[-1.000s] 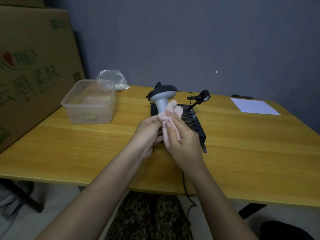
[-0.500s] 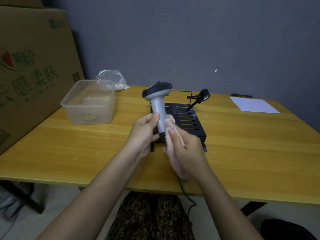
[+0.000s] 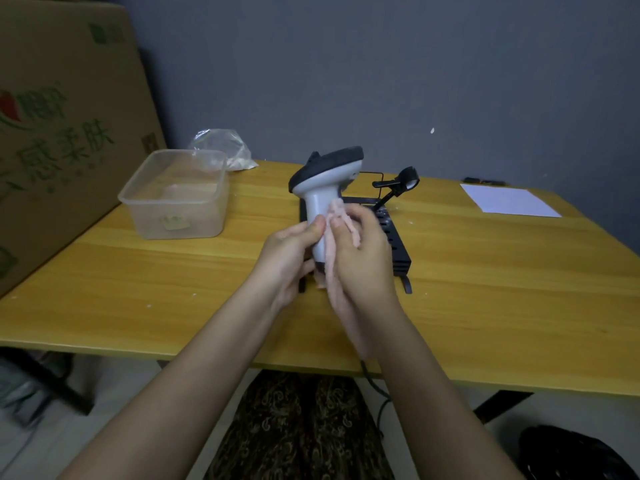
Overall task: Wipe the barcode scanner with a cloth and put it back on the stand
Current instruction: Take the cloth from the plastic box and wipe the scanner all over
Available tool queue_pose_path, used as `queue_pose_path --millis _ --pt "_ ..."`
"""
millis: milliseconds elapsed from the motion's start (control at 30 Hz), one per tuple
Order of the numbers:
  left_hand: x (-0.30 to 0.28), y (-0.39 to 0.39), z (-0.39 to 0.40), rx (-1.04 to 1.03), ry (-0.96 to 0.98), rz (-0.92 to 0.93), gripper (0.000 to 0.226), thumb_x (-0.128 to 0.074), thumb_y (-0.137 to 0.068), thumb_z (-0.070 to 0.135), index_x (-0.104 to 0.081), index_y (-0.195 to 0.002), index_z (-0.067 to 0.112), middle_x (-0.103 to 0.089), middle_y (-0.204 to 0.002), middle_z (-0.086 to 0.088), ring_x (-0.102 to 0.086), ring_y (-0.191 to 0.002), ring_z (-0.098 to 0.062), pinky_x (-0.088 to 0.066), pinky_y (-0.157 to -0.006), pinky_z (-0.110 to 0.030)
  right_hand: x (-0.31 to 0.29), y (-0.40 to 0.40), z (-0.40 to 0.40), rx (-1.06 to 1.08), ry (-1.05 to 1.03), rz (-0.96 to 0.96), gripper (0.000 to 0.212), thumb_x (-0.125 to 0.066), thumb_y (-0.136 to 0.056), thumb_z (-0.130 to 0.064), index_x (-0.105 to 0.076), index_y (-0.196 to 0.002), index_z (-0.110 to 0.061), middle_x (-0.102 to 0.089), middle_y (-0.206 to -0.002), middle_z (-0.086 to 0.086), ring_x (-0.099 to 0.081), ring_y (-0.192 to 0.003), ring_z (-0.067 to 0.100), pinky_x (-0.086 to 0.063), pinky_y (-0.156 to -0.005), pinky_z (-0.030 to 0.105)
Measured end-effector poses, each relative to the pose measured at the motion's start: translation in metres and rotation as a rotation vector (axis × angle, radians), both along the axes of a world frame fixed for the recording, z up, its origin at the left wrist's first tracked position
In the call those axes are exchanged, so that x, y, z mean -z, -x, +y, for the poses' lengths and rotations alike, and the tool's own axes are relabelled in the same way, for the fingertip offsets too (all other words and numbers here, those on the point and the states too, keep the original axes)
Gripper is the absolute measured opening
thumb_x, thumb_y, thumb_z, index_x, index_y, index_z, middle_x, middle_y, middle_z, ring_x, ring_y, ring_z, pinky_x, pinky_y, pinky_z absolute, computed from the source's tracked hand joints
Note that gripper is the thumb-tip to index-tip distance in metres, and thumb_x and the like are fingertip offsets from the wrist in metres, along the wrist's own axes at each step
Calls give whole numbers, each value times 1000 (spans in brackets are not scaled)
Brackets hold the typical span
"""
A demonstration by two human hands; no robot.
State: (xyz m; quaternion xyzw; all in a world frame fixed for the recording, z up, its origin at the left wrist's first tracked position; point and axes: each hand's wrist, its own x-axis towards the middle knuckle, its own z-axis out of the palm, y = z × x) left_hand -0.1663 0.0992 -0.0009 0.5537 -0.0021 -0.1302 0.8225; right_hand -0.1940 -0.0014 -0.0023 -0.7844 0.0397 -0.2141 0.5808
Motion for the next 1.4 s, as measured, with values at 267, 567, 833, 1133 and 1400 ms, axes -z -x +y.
queue_pose_path --millis 267,567,833,1133,1400 --pt "-3 -9 4 -128 -54 -64 16 -61 -89 19 -68 -89 6 -69 -59 2 -59 -53 -13 -48 -46 -18 1 -5 -10 -272 24 137 31 -42 -98 -38 -63 -110 -19 -70 -92 2 -66 -80 11 -49 -67 27" --pt "-6 -7 -15 -221 52 13 12 -62 -88 17 -66 -85 5 -70 -67 -3 -67 -54 -10 -51 -46 -17 38 14 -3 45 622 -10 67 -59 -89 -36 -30 -144 -13 -51 -129 12 -49 -114 28 -42 -88 36" --pt "-4 -13 4 -184 -97 -51 9 -61 -89 19 -65 -85 11 -68 -78 -4 -67 -60 -9 -58 -60 -23 16 -2 -33 -324 -113 190 10 -70 -83 -19 -71 -92 -15 -74 -78 0 -69 -69 13 -54 -61 28" --pt "-6 -23 11 -65 -37 -106 17 -54 -93 18 -66 -98 7 -69 -86 -3 -69 -68 -7 -59 -71 -23 22 1 -36 -269 -574 265 42 -52 -94 -40 -64 -111 -4 -69 -95 29 -67 -81 33 -52 -72 39" --pt "1 -22 5 -75 56 -18 15 -52 -94 13 -63 -89 5 -73 -71 -3 -71 -62 -11 -59 -60 -23 13 5 -13 1 370 -89 19 -66 -86 -28 -69 -90 -9 -70 -74 2 -63 -67 15 -46 -56 26"
